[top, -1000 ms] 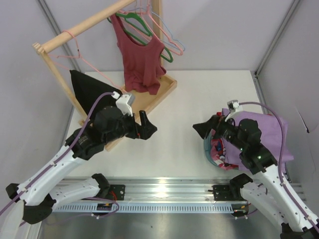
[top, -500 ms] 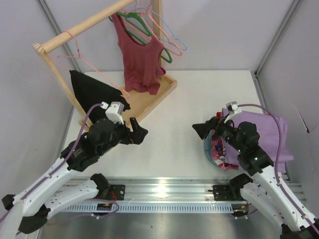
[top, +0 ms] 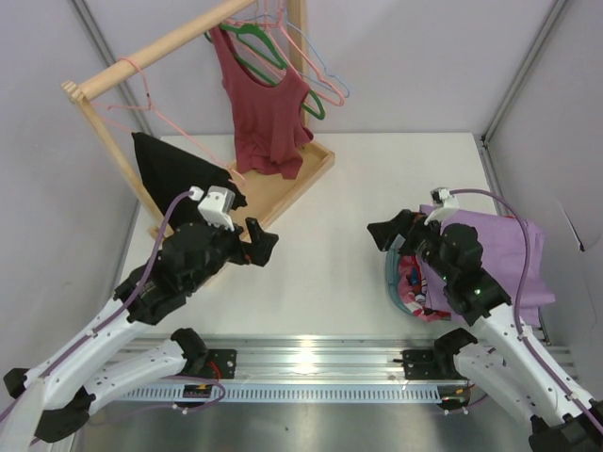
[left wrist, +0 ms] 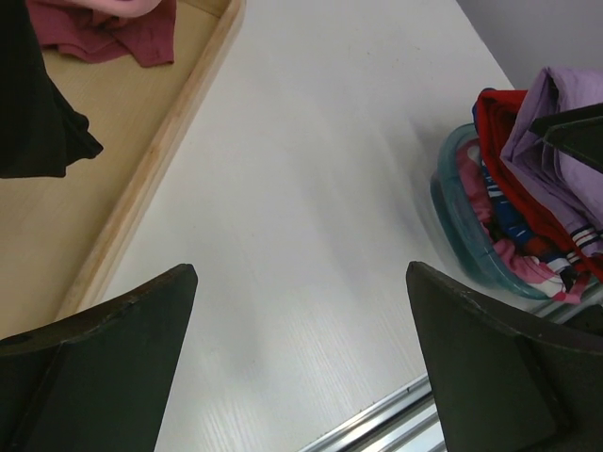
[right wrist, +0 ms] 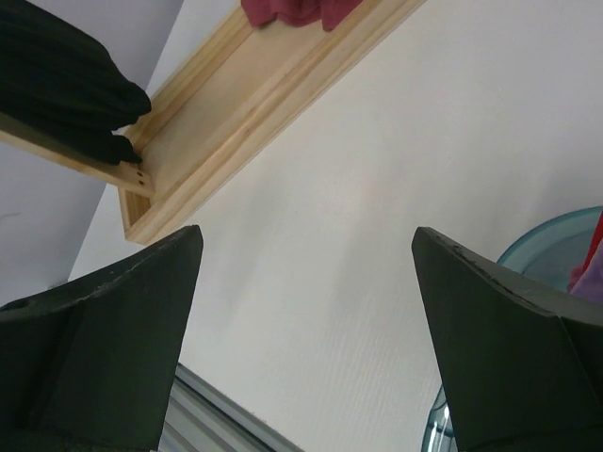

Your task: Remove the trousers from the hanger

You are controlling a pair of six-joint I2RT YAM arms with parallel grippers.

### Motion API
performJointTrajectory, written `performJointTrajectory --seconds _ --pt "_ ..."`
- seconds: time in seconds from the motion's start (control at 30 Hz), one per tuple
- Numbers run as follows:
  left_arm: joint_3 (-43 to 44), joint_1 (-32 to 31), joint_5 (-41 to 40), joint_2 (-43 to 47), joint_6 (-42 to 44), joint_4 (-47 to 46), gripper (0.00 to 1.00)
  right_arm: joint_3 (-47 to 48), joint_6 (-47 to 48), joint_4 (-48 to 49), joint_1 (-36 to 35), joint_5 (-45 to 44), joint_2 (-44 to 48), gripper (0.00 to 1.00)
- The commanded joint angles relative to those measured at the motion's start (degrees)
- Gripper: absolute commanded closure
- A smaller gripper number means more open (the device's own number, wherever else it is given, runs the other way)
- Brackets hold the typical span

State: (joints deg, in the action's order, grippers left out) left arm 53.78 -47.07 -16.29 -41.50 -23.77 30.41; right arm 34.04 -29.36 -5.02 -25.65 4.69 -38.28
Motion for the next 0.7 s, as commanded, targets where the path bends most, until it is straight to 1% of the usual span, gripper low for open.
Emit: performJointTrajectory --seconds 0.0,0.03,0.2,0.27,0.33,0.37,0.43,0.67 --pt "0.71 0.31 1.09 -0.34 3.64 -4.74 0.0 7.69 2.73 -3.68 0.07 -2.05 -1.35 0.01" --pt "0.1 0.31 1.44 -0.43 3.64 -5.88 0.0 10.06 3.52 -4.38 0.16 -1.96 -1.7 0.01" --pt "-0.96 0.31 1.88 -0.52 3.82 -8.0 0.0 14.21 5.72 -6.15 0.16 -1.17 -3.11 0.01" --pt "-0.87 0.31 2.58 -0.78 4.17 -8.35 0.0 14.47 5.55 -4.84 0.07 -0.39 -3.11 0.01" --pt "-0.95 0.31 3.02 -1.22 4.52 -8.7 0.01 14.65 5.72 -3.69 -0.01 2.07 -3.03 0.01" --pt "-1.13 0.31 3.11 -1.39 4.52 -8.79 0.01 14.74 5.64 -2.81 -0.01 4.69 -3.11 0.01" --pt "-1.31 0.31 2.76 -1.57 4.43 -8.88 0.0 14.65 5.46 -1.93 -0.54 6.29 -3.11 0.01" --pt "-2.27 0.31 3.99 -0.6 3.2 -9.58 0.01 14.3 5.9 0.53 -1.51 5.33 -2.76 0.01"
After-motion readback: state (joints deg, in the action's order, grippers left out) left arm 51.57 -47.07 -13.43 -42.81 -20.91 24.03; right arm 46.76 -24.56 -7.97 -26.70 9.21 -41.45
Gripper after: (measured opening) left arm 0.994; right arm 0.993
